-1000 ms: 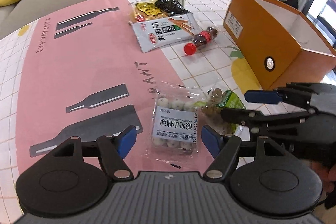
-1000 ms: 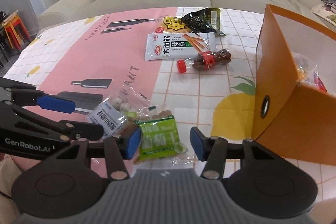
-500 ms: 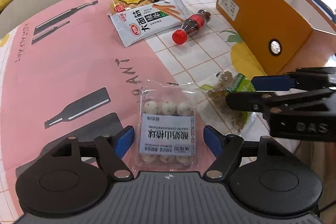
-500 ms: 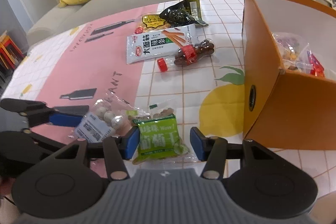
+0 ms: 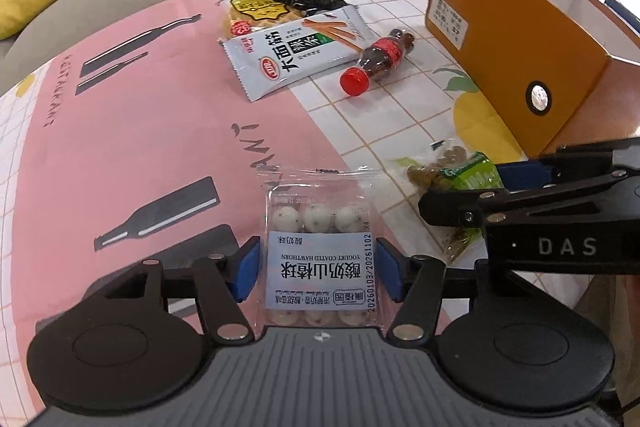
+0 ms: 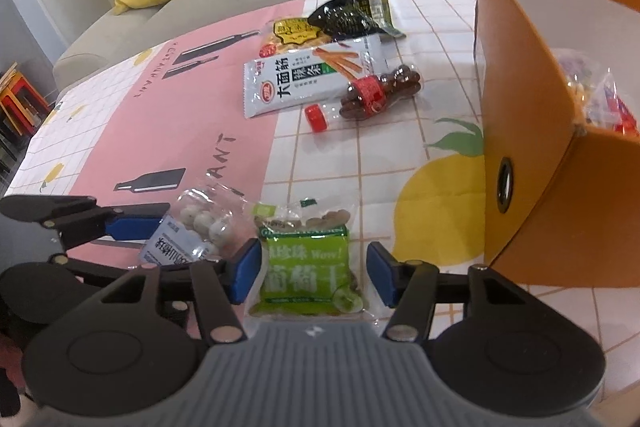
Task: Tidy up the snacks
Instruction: 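Carry both packets over the orange box and open both tools to drop them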
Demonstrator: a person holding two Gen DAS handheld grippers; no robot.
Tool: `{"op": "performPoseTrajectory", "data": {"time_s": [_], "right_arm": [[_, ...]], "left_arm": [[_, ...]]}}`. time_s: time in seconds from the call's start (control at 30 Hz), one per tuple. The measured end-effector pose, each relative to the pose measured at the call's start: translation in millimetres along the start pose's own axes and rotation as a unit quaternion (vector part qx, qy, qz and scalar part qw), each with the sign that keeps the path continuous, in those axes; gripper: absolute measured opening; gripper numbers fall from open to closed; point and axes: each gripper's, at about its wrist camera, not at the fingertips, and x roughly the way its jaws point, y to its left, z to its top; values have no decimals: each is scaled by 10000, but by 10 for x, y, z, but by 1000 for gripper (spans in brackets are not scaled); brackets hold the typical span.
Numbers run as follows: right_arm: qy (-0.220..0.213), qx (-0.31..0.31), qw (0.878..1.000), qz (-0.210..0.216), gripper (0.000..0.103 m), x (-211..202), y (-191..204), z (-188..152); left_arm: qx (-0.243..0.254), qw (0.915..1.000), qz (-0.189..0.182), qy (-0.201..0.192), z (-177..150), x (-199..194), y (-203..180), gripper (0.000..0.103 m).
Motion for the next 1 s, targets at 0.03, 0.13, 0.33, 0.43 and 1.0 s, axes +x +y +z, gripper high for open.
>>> {"op": "performPoseTrajectory", "data": {"time_s": [0.03, 0.13, 0.33, 0.43, 1.0], "right_arm": [[31, 72, 10000, 43, 48, 10, -19, -3], [-1, -24, 10000, 4, 41, 8, 0, -6], [-169, -37, 9998, -99, 36, -88, -1, -12], [-317, -81, 9994, -71, 36, -202, 18, -15], [-1513, 39, 9883, 183, 36, -1403, 45, 71]], "left_arm": [[-81, 10000, 30, -3, -4, -6, -4, 67], [-339, 9994, 102, -37, -39, -27, 4, 65], [-1150, 9932, -26, -197, -96, -216, 106, 64], [-1336, 9904, -10, -356, -78, -385, 112, 64], [-1441, 9827, -300, -1119, 298, -1341, -331, 64]]}}
